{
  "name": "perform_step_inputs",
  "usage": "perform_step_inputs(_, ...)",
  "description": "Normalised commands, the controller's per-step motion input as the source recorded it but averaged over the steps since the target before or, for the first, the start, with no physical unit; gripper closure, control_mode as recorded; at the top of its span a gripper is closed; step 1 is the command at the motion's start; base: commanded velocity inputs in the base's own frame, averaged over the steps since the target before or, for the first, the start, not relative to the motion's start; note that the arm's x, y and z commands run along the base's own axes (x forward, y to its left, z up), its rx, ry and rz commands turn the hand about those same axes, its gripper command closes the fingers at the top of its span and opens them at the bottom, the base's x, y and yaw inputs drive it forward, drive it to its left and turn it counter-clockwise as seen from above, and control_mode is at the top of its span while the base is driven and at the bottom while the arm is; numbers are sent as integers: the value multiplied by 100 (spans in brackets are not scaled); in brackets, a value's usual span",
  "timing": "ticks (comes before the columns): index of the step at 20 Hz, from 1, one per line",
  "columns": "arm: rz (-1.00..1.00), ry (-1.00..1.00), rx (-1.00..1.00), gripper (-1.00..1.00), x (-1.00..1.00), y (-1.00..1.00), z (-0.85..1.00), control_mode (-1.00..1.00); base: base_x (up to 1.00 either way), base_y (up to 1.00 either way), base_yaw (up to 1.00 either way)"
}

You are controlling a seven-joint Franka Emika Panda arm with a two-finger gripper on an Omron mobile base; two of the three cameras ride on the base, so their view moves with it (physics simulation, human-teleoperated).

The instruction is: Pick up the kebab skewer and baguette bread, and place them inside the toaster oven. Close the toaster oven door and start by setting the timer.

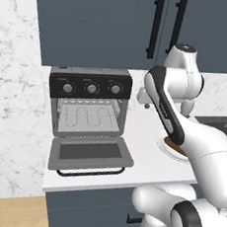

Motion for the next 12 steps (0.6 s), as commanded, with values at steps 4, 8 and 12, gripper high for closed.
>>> perform_step_inputs(4,0,0,0,-100,-14,1,-6,-100,0,0,0)
perform_step_inputs(8,13,-23,-2,-100,-75,20,-29,-100,0,0,0)
perform_step_inputs(12,16,-30,-16,-100,-31,97,-21,-100,0,0,0)
